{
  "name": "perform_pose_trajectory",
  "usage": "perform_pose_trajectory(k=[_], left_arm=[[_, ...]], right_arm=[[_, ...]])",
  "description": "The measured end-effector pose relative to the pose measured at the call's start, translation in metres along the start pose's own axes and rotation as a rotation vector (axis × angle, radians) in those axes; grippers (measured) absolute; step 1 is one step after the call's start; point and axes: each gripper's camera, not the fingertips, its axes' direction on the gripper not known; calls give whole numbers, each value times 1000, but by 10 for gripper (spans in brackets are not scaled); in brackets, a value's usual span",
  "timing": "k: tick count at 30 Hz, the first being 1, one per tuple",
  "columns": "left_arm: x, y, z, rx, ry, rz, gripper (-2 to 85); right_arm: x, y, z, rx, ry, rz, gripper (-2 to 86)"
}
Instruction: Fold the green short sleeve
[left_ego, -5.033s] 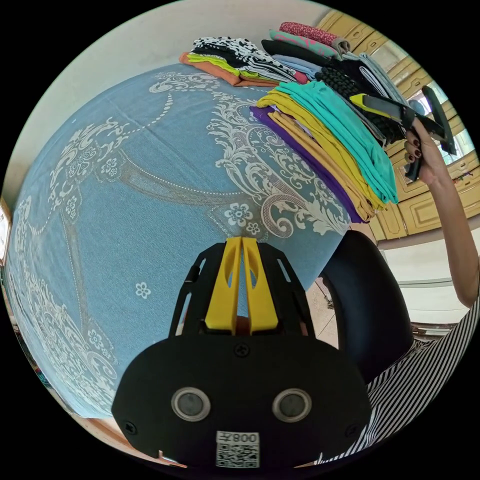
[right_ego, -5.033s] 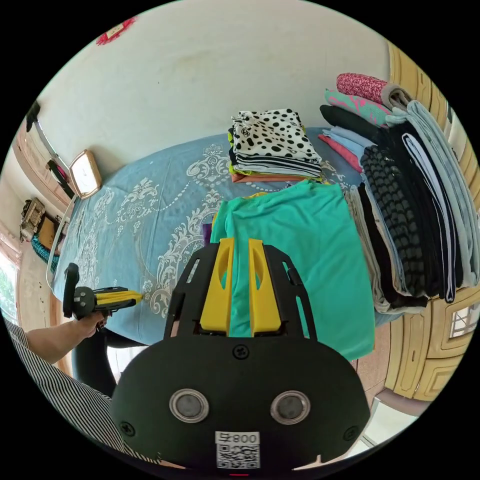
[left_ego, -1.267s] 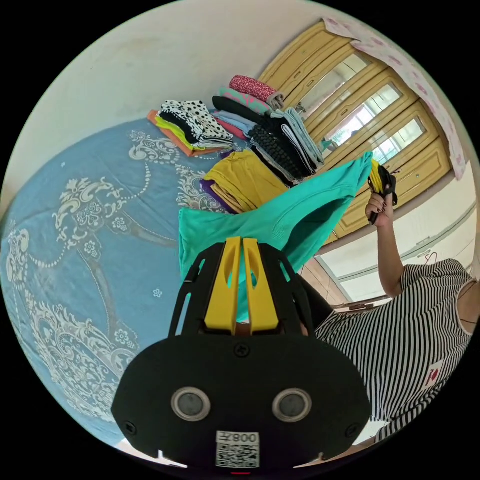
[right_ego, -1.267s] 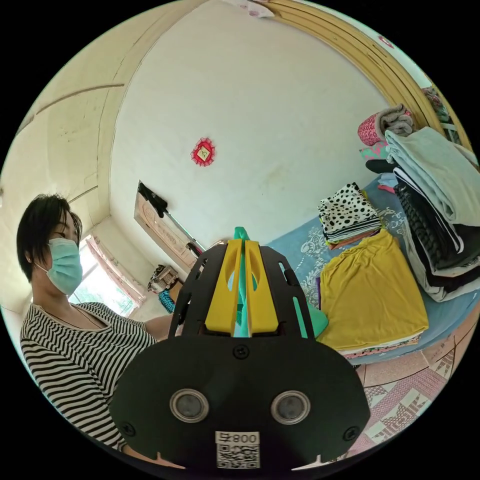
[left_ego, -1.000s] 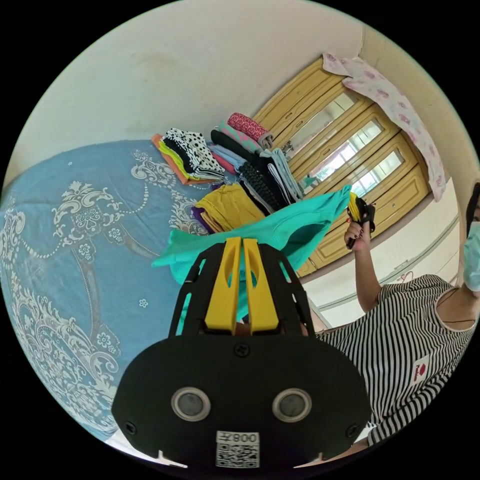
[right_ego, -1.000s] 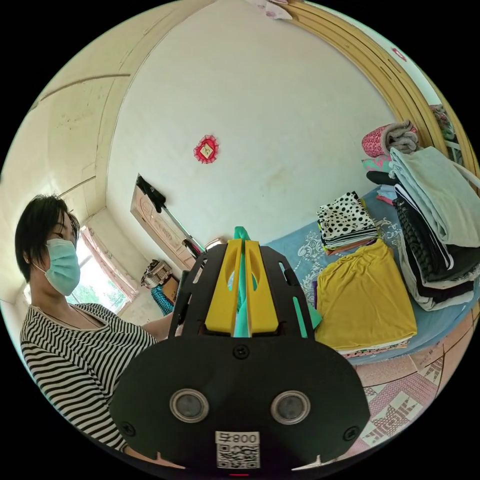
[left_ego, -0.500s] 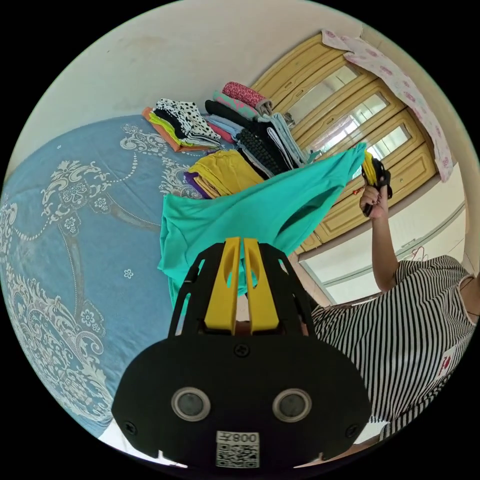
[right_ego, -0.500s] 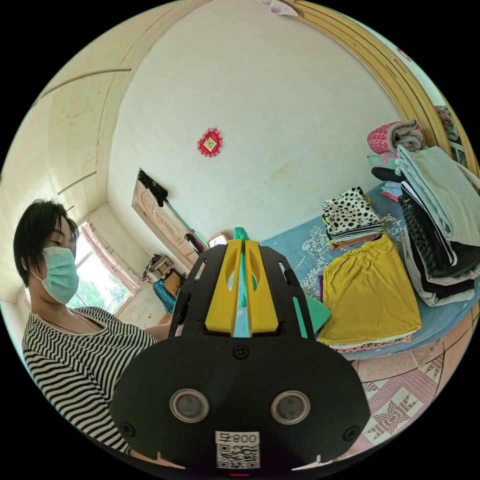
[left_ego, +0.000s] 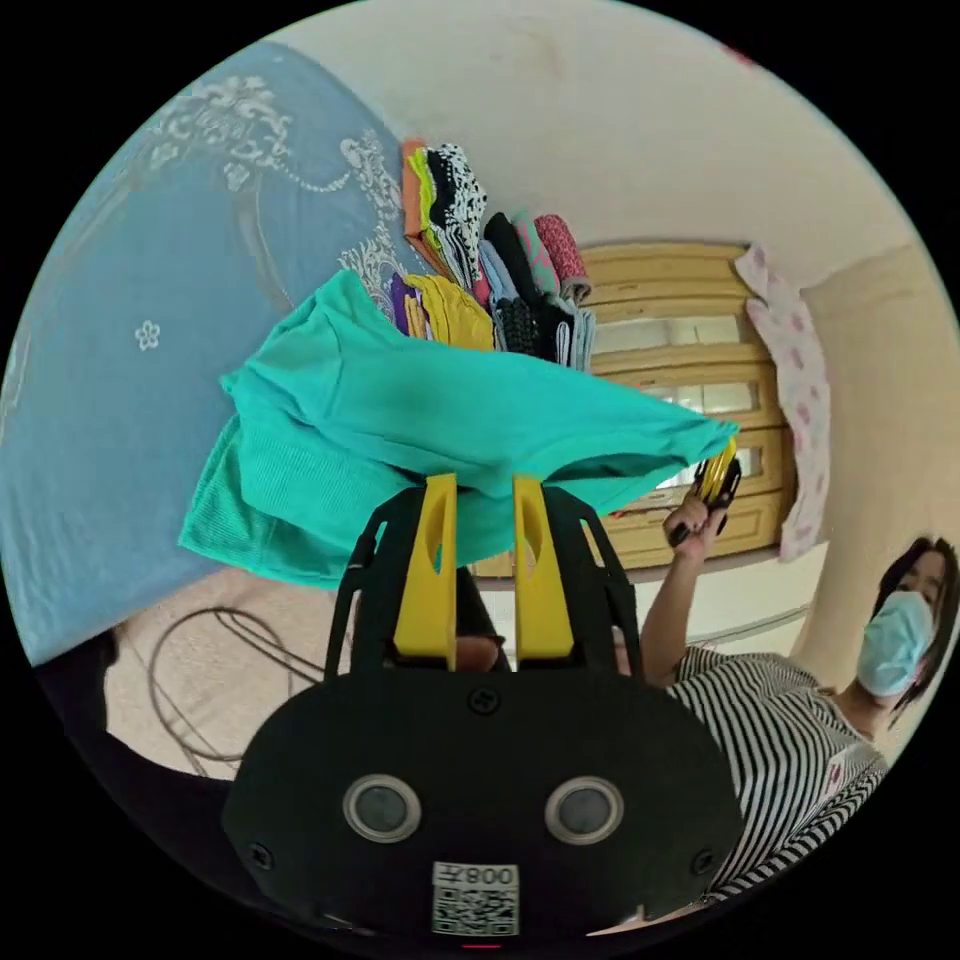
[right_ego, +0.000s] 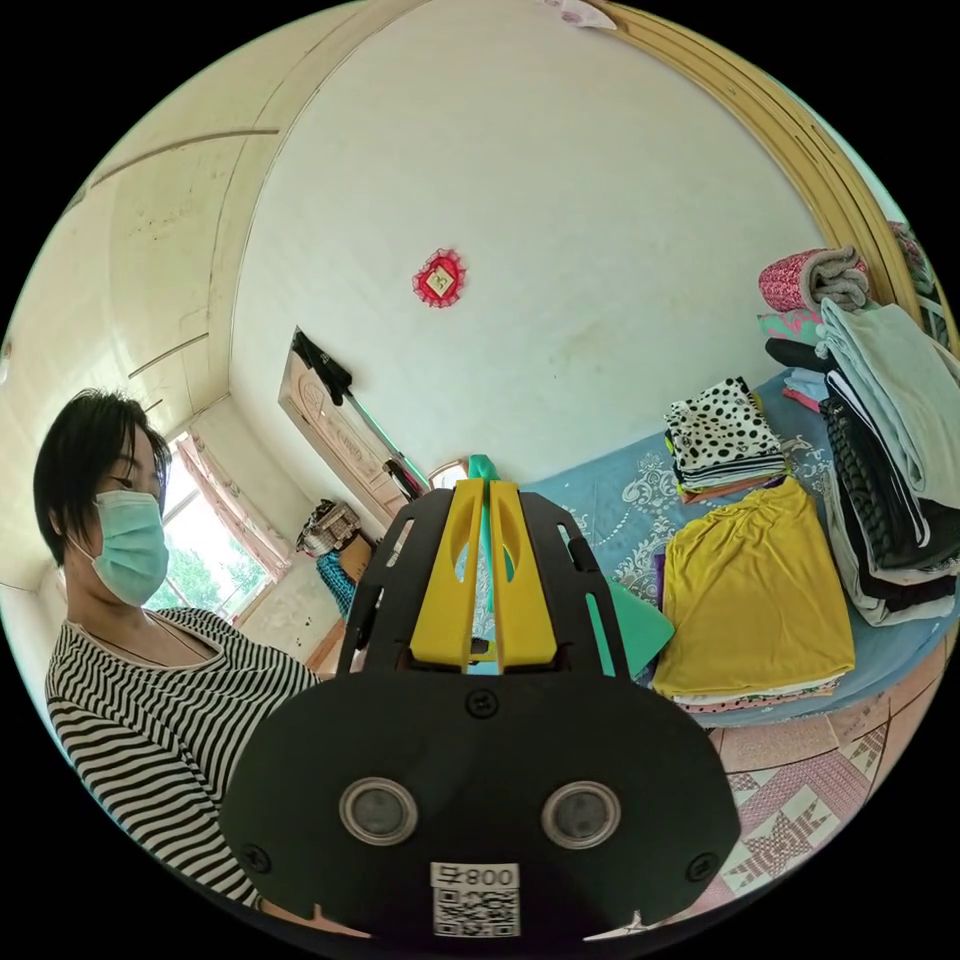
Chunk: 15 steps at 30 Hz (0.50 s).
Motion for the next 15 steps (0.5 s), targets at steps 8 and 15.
perform_pose_trajectory(k=[8,15], left_arm=[[-93,22,-19,99,205,-213,35],[-126,52,-64,121,187,-197,7]], right_arm=[[5,-25,20,9,-5,20,6],[-2,-49,38,5,5,11,6]])
